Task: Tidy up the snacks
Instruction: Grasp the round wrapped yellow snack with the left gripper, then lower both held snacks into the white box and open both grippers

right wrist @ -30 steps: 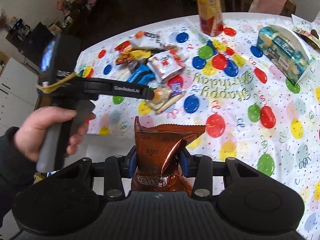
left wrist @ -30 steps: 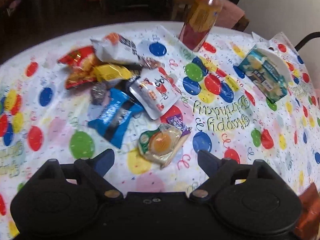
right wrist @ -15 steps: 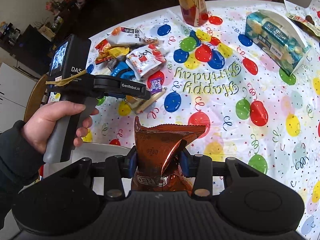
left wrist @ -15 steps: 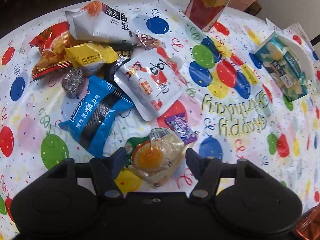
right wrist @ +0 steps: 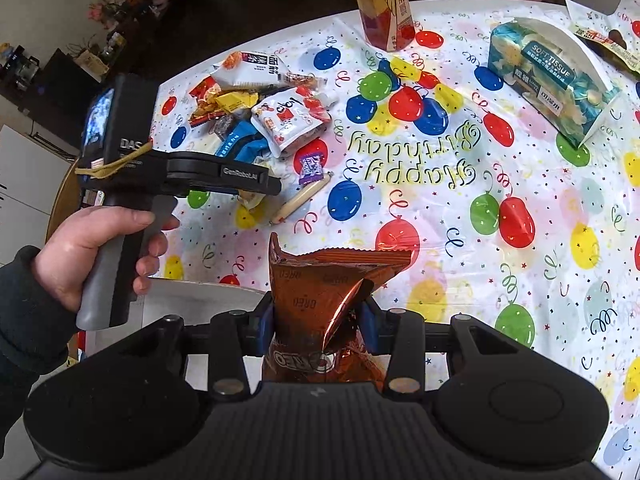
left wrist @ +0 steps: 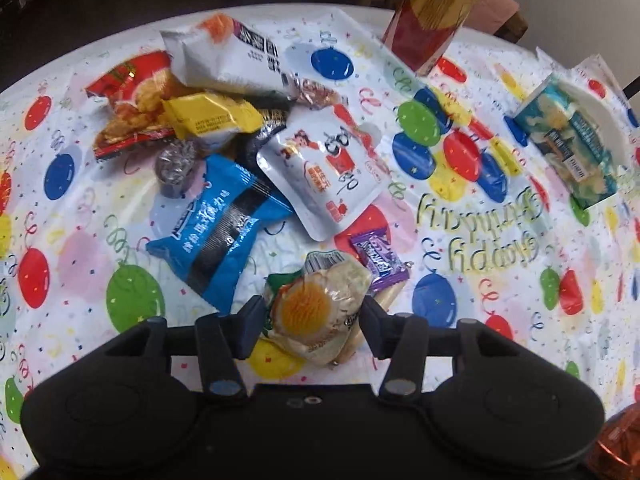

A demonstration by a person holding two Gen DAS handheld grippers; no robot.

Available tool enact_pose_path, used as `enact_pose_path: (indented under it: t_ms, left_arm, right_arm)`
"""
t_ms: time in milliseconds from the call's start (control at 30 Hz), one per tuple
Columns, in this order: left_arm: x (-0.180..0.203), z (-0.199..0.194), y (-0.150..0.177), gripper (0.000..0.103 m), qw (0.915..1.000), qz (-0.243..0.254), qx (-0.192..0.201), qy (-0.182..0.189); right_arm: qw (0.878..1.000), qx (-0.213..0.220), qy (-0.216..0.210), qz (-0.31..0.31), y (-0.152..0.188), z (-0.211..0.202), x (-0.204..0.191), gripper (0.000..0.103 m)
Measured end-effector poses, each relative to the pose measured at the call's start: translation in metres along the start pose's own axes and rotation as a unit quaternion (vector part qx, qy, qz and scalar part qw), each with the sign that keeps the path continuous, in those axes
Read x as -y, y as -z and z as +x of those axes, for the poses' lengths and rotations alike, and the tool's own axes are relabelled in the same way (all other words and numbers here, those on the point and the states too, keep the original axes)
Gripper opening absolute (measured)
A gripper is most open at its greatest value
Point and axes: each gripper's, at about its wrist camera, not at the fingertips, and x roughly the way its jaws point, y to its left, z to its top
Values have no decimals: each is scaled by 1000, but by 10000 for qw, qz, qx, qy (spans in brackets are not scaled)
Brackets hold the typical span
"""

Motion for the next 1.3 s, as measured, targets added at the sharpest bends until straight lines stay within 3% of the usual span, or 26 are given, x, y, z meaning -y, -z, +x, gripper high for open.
enact_pose_path:
  t_ms: [467, 800, 1033, 1300]
  left_arm:
    - [-10, -116, 40, 49, 9971, 146, 653, 365]
    - [-29, -164, 94, 49, 9952, 256, 787, 514]
    - [-39, -170, 135, 49, 9956, 337, 611, 632]
    - [-48, -134, 173, 49, 9981, 234, 162, 546]
  right_arm:
    - [9988, 282, -59, -384, 23, -30, -54, 41]
    - [9981, 144, -176, -576, 53, -19, -94, 41]
    - [9983, -121, -219, -532, 76, 5, -104, 41]
    - [9978, -450, -145, -459, 97, 45, -104, 41]
